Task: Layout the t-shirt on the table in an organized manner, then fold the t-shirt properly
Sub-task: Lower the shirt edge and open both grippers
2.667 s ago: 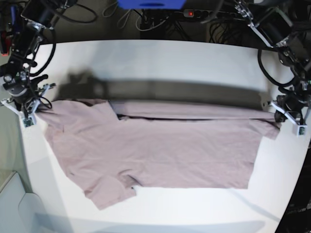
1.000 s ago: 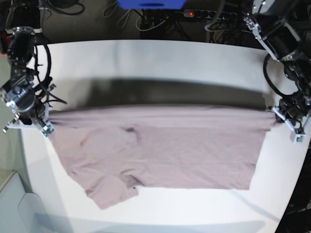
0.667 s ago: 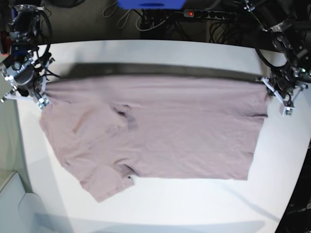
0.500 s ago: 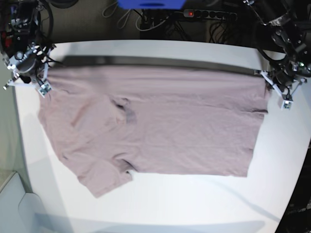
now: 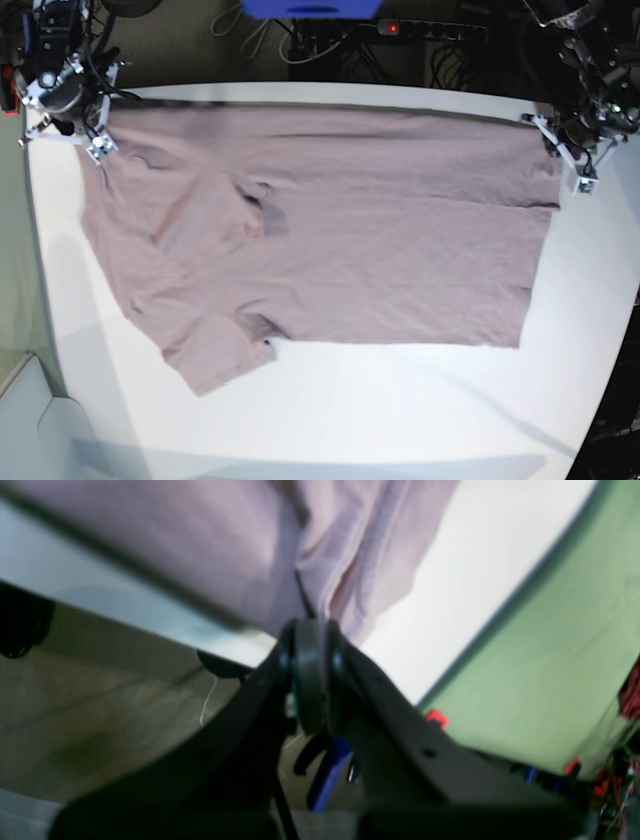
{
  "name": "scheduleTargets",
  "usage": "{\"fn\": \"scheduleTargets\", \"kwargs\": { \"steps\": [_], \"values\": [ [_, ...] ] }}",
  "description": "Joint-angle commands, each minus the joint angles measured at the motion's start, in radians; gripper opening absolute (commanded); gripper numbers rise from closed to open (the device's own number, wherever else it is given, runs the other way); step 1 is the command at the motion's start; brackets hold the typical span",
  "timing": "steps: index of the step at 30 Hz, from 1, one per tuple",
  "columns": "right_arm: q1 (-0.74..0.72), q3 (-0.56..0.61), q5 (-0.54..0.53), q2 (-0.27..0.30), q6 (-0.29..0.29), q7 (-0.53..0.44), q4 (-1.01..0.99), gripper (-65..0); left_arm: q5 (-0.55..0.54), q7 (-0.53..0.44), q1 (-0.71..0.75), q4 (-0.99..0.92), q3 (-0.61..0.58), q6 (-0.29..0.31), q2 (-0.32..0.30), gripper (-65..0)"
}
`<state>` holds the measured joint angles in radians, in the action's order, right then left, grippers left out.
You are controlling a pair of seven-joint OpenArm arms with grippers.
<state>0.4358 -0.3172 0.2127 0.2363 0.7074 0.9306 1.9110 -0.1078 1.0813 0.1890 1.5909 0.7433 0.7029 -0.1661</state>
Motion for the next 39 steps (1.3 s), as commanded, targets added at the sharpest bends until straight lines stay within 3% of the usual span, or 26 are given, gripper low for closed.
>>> {"fn": "scheduleTargets", "kwargs": {
  "steps": [1,20,22,27,30,36,39],
  "values": [
    [0.002,-0.009,0.008,0.011,-0.009,-0.003,0.015,-65.0,0.000,-0.003,0.004,0.030,0.003,-0.005,-0.016,-64.8],
    [0.002,-0.012,0.008,0.016,-0.009,-0.003,0.015,-65.0,0.007,0.006,0.010,0.065,-0.003,-0.005,-0.016,-64.3],
    [0.002,-0.012,0.008,0.016,-0.009,-0.003,0.015,-60.9,0.007,0.007,0.010,0.065,-0.003,-0.005,-0.016,-60.6],
    [0.002,-0.012,0.008,0.018,-0.009,-0.003,0.018,-42.2,0.001,0.009,0.031,0.075,-0.003,-0.005,-0.019,-43.7],
    [0.002,-0.032,0.008,0.024,-0.009,-0.003,0.020,-35.0,0.000,0.004,0.033,0.075,0.000,-0.005,-0.022,-42.7],
    [-0.007,-0.116,0.008,0.034,-0.009,-0.003,0.020,-33.6,0.000,0.001,0.039,0.133,0.003,-0.005,-0.023,-42.6],
    [-0.009,-0.138,0.008,0.067,-0.009,-0.005,0.020,-33.6,0.000,0.006,0.039,0.182,0.003,-0.005,-0.023,-42.6]
  ]
}}
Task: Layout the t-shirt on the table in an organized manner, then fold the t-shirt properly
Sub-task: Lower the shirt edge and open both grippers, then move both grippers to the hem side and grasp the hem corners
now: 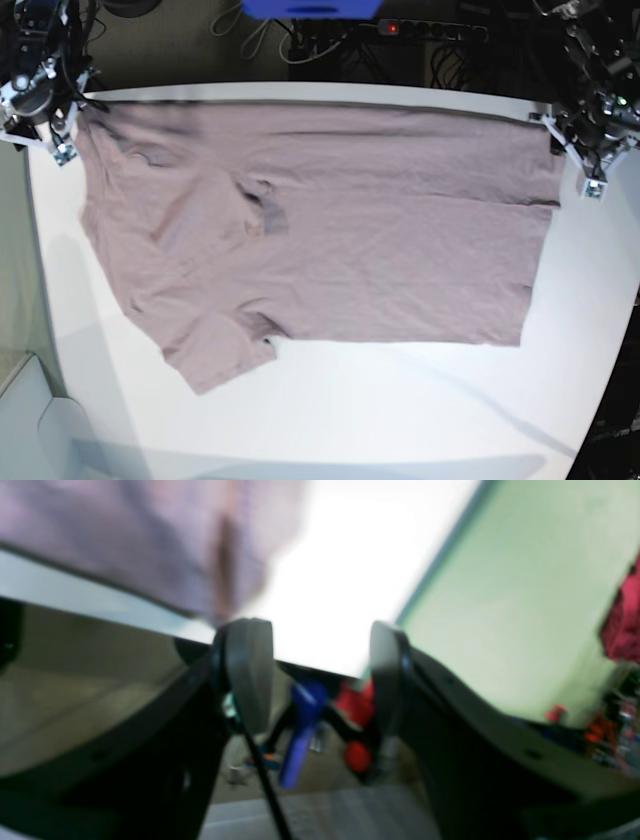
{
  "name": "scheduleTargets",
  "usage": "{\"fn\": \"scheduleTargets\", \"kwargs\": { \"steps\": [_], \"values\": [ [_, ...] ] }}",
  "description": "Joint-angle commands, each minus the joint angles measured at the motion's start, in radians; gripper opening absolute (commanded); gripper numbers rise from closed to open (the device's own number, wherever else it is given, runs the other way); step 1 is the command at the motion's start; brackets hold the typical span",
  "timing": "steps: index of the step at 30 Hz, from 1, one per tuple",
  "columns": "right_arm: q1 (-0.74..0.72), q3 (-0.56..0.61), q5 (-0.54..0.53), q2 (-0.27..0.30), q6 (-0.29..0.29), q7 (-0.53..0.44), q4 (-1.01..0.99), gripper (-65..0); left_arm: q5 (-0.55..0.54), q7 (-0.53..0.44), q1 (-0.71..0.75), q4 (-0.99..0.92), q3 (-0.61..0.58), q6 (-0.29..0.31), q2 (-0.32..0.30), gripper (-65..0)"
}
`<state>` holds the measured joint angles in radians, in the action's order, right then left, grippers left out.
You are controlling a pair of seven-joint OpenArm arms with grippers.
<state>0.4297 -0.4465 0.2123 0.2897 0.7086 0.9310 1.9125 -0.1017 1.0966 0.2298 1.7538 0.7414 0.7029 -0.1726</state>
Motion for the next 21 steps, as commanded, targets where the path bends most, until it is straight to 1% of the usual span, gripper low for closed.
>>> {"fn": "scheduleTargets", "kwargs": {
  "steps": [1,4,7,11,13,16,21],
  "values": [
    [-0.005,-0.008,0.008,0.021,-0.010,-0.005,0.018,-33.6,-0.007,-0.016,-0.004,0.033,0.005,-0.005,-0.017,-42.6],
    [-0.058,-0.010,0.008,0.035,-0.010,-0.005,0.017,-33.6,-0.005,-0.019,-0.028,0.047,0.020,-0.005,-0.017,-42.6],
    [-0.111,-0.008,0.008,0.035,-0.010,-0.005,0.017,-33.6,0.003,-0.019,-0.100,0.038,0.074,-0.005,-0.011,-42.6],
    [-0.254,0.007,0.008,0.024,-0.010,-0.005,0.011,-33.1,0.004,-0.011,-0.200,0.036,0.148,-0.005,-0.009,-42.5],
    [-0.345,0.042,0.008,0.007,-0.010,-0.005,-0.012,-33.1,0.004,-0.006,-0.235,0.036,0.162,-0.005,-0.011,-42.5],
    [-0.523,0.097,0.008,-0.001,-0.010,-0.003,-0.112,-33.1,0.004,-0.006,-0.266,0.036,0.165,-0.005,-0.015,-42.5],
    [-0.777,0.206,0.008,-0.001,-0.010,-0.005,-0.410,-33.1,0.004,-0.011,-0.270,0.036,0.166,-0.005,-0.014,-42.5]
  ]
}}
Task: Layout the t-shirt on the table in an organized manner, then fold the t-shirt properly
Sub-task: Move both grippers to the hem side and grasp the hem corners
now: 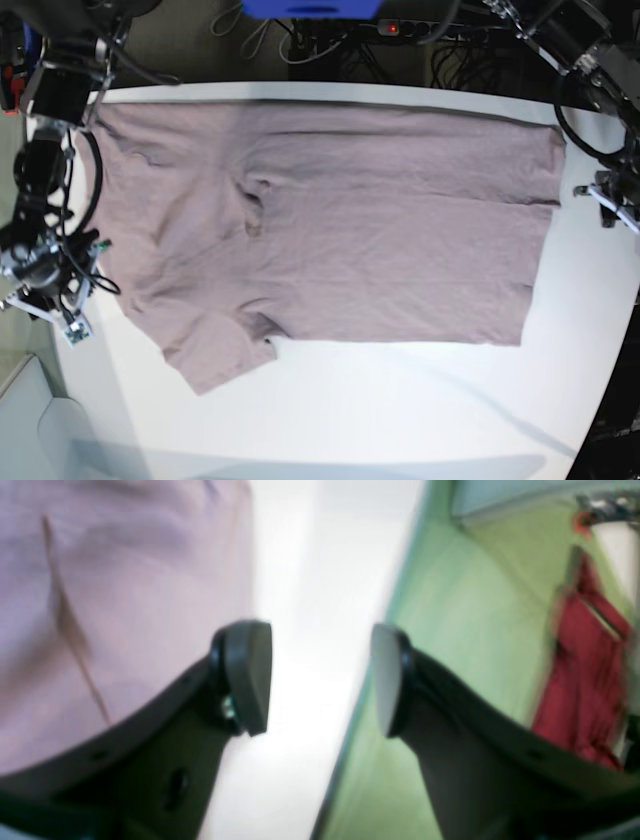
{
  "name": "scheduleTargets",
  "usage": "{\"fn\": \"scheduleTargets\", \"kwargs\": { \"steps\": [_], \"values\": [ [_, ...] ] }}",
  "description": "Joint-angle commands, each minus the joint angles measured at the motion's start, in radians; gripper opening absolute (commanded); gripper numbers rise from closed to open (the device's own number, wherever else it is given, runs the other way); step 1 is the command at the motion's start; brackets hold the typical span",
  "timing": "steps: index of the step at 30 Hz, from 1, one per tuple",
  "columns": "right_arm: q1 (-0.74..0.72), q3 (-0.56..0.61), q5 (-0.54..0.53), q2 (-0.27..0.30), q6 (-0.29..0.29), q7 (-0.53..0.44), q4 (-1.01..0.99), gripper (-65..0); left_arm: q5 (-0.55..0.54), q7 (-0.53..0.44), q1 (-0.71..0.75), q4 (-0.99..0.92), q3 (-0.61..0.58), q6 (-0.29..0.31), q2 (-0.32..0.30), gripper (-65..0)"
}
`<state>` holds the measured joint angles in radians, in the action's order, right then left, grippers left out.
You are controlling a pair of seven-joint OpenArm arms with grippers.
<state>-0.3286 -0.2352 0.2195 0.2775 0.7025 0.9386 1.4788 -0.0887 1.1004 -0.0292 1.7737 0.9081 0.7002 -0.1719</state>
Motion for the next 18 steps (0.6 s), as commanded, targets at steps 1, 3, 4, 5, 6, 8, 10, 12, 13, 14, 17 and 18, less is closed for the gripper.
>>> {"fn": "scheduleTargets", "kwargs": {
  "steps": [1,3,4,5,6,8,10,12,13,14,17,18],
  "values": [
    [-0.073,0.018,-0.001,0.012,-0.004,-0.016,-0.057,-33.1,-0.009,-0.015,-0.011,0.016,-0.001,-0.002,-0.013,-42.5],
    [-0.162,0.053,-0.001,0.012,-0.004,-0.066,-0.221,-33.1,-0.009,-0.016,-0.010,0.024,-0.001,-0.002,-0.010,-42.5],
    [-0.198,0.067,-0.001,0.012,-0.004,-0.108,-0.300,-32.9,-0.009,-0.015,-0.005,0.027,-0.001,-0.002,-0.010,-42.5],
    [-0.234,0.075,-0.001,0.012,-0.004,-0.160,-0.378,-32.1,-0.009,-0.012,-0.004,0.027,0.001,-0.002,-0.010,-42.5],
    [-0.263,0.079,-0.001,0.012,-0.004,-0.215,-0.450,-30.6,-0.009,-0.012,-0.004,0.027,0.003,-0.002,-0.010,-42.5],
    [-0.298,0.079,-0.001,0.012,-0.004,-0.312,-0.562,-27.8,-0.009,-0.012,-0.001,0.027,0.026,-0.002,-0.012,-42.5],
    [-0.323,0.079,-0.001,0.012,-0.004,-0.421,-0.645,-24.2,-0.009,-0.012,0.004,0.027,0.067,-0.002,-0.012,-42.5],
    [-0.332,0.079,-0.001,0.016,-0.004,-0.496,-0.706,-21.6,-0.009,-0.012,0.004,0.027,0.095,-0.002,-0.016,-42.5],
    [-0.333,0.079,-0.001,0.016,-0.004,-0.528,-0.729,-20.8,-0.009,-0.012,0.004,0.021,0.107,-0.002,-0.018,-42.5],
    [-0.335,0.079,-0.001,0.016,-0.004,-0.556,-0.745,-20.4,-0.009,-0.015,0.004,0.019,0.115,-0.002,-0.018,-42.5],
    [-0.332,0.078,-0.001,0.016,-0.031,-0.600,-0.752,-20.3,-0.009,-0.012,0.005,0.025,0.127,-0.002,-0.018,-42.5],
    [-0.332,0.078,-0.001,0.016,-0.066,-0.600,-0.752,-20.3,-0.009,-0.012,0.005,0.022,0.127,-0.002,-0.019,-42.5]
  ]
}}
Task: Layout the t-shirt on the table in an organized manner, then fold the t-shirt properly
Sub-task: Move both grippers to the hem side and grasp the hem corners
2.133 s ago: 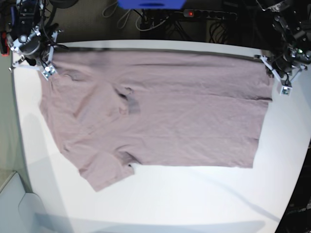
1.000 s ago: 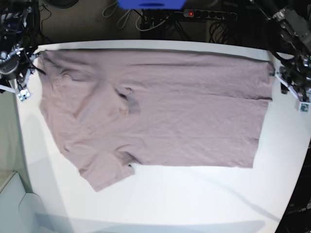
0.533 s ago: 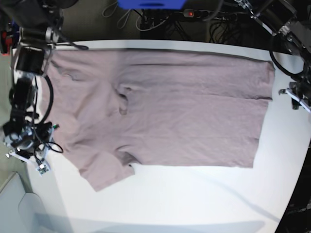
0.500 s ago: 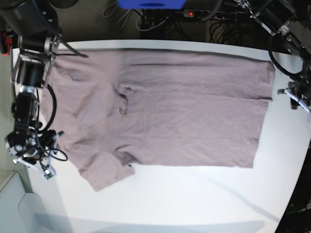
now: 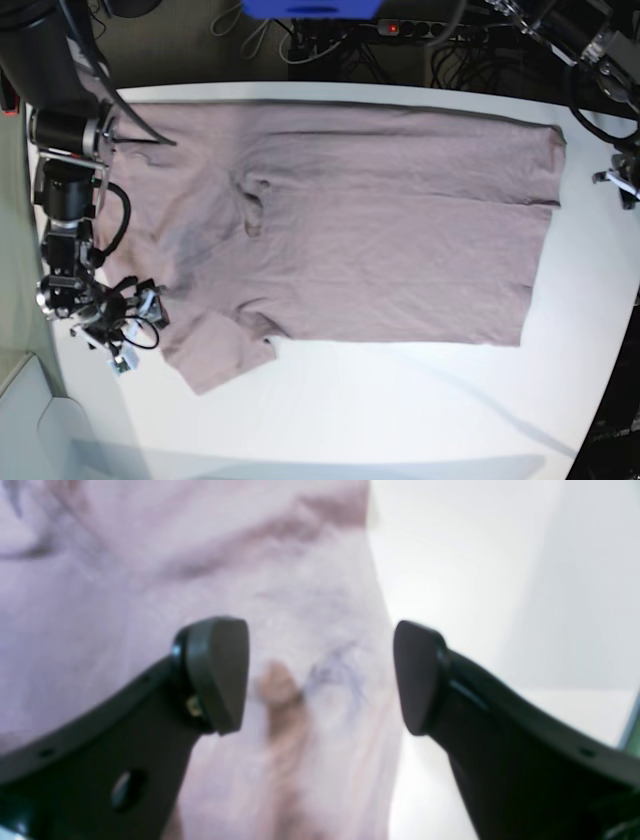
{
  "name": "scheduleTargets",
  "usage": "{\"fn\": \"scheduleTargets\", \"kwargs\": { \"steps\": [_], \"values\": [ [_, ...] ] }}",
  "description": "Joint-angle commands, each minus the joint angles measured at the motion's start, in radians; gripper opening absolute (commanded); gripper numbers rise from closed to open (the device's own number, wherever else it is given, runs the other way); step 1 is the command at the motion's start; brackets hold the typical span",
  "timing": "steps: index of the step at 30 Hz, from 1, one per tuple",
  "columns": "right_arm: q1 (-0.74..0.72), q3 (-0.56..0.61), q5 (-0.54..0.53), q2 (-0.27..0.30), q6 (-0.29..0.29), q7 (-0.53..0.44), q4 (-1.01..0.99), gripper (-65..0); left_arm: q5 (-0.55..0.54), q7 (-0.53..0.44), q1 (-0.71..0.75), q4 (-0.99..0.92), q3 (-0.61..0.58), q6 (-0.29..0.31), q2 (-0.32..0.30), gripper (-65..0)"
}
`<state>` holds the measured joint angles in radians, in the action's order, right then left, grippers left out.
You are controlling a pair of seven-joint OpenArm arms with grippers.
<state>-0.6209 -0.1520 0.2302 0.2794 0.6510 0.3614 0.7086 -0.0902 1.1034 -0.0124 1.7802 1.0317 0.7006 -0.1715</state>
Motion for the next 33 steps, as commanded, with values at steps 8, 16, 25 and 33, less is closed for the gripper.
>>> {"fn": "scheduleTargets", "kwargs": {
  "steps": [8,16,25,33],
  "values": [
    [-0.034,-0.024,-0.018,0.036,-0.202,-0.029,-0.057,-20.5,-0.007,-0.022,-0.016,0.010,-0.001,-0.002,-0.012,-42.5],
    [-0.012,-0.090,-0.018,0.030,-0.202,-0.095,-0.152,-20.6,-0.007,-0.024,-0.022,0.010,-0.003,-0.002,-0.010,-42.5],
    [-0.006,-0.087,-0.018,0.030,-0.202,-0.123,-0.209,-49.4,-0.006,-0.026,-0.133,-0.061,-0.008,-0.002,-0.018,-42.5],
    [-0.001,-0.088,-0.016,0.033,-0.202,-0.114,-0.209,-65.0,0.160,-0.153,-0.393,-0.406,-0.118,-0.002,-0.053,-42.5]
  ]
}}
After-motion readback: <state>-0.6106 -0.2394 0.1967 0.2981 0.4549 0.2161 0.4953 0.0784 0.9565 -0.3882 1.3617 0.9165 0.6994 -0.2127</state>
